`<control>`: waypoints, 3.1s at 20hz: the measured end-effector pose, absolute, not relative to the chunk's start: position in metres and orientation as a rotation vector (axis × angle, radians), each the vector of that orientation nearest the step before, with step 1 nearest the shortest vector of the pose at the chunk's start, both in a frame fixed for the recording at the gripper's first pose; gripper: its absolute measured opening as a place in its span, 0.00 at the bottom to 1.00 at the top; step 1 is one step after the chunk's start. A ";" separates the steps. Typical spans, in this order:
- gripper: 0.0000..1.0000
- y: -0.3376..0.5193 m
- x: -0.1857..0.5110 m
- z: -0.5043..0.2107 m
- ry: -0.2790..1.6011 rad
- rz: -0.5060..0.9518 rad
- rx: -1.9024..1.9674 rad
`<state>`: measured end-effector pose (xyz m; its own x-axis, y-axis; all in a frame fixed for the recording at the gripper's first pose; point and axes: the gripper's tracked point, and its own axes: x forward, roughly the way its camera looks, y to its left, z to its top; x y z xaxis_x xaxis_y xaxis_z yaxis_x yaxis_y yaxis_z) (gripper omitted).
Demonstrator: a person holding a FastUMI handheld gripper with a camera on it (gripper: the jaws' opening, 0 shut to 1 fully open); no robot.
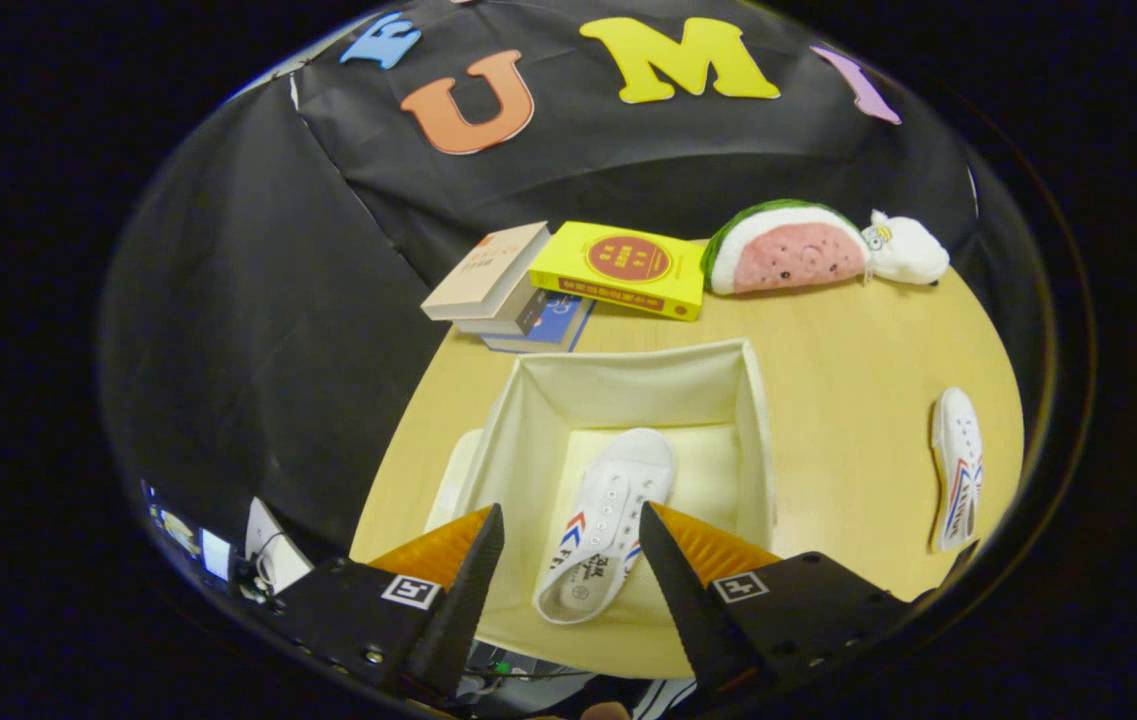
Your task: Open the storage box then place both shoes into the box .Put the left shoe in first, then the right shoe, with the right side of both shoes facing outward in a uniform manner.
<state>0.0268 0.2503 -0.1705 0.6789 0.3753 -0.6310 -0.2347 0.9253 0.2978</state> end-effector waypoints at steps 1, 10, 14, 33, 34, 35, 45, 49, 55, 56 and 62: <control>0.87 0.239 0.025 -0.163 0.722 0.337 0.193; 0.96 0.053 0.006 -0.135 0.549 0.159 0.135; 0.96 -0.047 -0.004 -0.169 0.587 0.048 0.120; 0.81 -0.164 0.068 -0.341 0.921 0.045 0.163; 0.81 -0.162 0.069 -0.344 0.925 0.054 0.177; 0.72 -0.160 0.069 -0.346 0.935 0.058 0.188; 0.13 -0.157 0.069 -0.354 1.009 0.064 0.295; 0.01 -0.158 0.065 -0.346 1.000 0.056 0.357; 0.01 -0.119 0.043 -0.314 0.995 0.084 0.437; 0.01 -0.110 0.039 -0.303 0.991 0.091 0.455; 0.01 -0.027 0.018 -0.211 0.903 0.142 0.504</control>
